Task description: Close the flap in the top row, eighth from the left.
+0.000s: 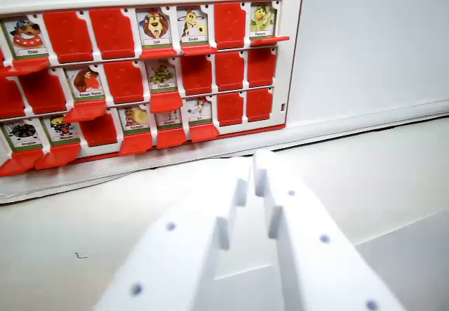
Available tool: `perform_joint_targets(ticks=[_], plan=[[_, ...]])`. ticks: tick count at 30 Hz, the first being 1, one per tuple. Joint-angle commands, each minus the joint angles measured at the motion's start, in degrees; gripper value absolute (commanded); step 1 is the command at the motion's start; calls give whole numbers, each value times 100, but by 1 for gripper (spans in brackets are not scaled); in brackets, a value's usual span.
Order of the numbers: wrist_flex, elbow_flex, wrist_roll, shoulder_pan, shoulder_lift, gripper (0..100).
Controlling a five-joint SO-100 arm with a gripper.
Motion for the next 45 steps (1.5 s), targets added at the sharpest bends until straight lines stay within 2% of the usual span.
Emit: perform_joint_targets(ticks=[1,5,11,18,24,29,38,45], plan=[[-642,158,-105,439,202,0],[-1063,308,-167,765,-105,0],[-2549,1125,-132,1151,-483,0],[-3762,1758,-53,1292,-1116,0],[-4983,2048,-9,1081,-1714,0],[-5388,1846,35,738,-2276,0],[-5792,870,26,352,-3656,0],[-5854,-88,-105,272,-4509,0]])
